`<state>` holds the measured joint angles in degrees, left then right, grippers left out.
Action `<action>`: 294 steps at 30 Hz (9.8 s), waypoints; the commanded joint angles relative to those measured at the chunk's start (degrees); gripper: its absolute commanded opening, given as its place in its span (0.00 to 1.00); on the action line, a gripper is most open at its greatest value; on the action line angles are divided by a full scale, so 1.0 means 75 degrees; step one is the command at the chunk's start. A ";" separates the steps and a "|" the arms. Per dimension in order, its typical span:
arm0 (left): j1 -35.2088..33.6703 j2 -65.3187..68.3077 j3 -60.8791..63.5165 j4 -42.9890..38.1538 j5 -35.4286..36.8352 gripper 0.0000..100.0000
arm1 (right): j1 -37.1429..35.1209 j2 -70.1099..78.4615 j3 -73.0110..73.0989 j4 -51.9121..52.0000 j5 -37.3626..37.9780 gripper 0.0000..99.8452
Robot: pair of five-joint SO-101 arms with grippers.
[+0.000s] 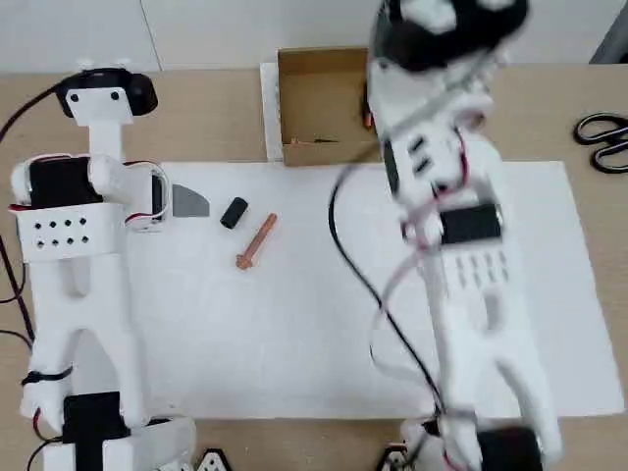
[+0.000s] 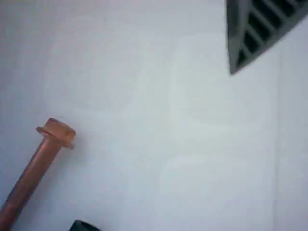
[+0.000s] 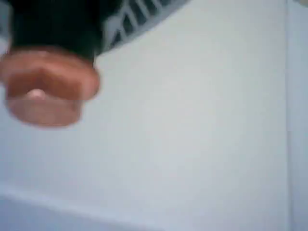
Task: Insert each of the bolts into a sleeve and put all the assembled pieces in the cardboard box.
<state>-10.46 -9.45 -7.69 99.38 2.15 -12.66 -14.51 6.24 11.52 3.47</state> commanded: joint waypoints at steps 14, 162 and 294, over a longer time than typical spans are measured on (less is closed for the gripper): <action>-0.0012 -0.1043 0.0264 0.0082 0.0023 0.33 | 0.0053 0.9055 -0.7432 -0.0158 0.0047 0.00; -0.3845 -0.2755 0.2983 -0.0117 -0.1278 0.33 | -0.3522 0.8856 -0.7936 0.8000 -0.7045 0.13; -0.2696 -0.7432 0.4038 0.0082 -0.0563 0.33 | -0.0111 0.3370 0.0469 0.6394 -0.0211 0.06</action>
<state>-30.59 -64.92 22.81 99.38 -2.59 -13.27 11.34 9.93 60.31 2.42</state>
